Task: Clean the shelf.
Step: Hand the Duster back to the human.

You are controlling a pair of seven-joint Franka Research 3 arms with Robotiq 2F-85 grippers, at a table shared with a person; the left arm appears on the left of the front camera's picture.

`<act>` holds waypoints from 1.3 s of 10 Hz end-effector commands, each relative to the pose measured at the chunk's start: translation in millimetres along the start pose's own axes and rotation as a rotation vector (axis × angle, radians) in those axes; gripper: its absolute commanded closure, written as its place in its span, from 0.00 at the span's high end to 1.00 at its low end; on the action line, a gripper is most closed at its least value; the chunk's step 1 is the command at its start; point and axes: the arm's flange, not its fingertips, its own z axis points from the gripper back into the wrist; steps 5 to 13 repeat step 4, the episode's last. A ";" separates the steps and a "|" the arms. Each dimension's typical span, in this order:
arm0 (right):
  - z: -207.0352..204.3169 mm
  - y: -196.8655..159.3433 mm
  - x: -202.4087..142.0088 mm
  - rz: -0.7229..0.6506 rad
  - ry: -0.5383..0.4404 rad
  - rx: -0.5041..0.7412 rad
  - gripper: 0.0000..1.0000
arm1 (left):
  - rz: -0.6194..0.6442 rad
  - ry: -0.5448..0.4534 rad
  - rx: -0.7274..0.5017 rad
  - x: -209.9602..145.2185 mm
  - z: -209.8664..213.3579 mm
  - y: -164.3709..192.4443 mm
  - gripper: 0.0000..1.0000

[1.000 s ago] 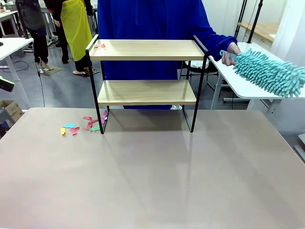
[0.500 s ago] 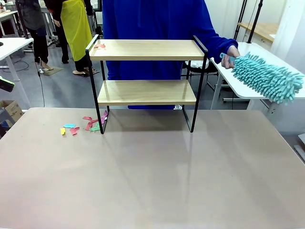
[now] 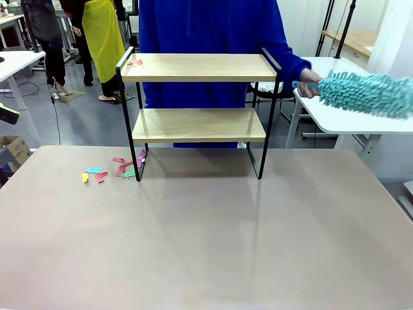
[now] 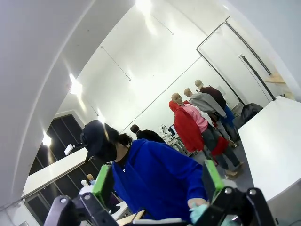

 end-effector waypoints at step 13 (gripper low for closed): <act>0.0 1.8 0.6 -0.002 -0.008 -0.011 1.00 | -0.018 -0.023 -0.005 2.8 -0.8 1.1 1.00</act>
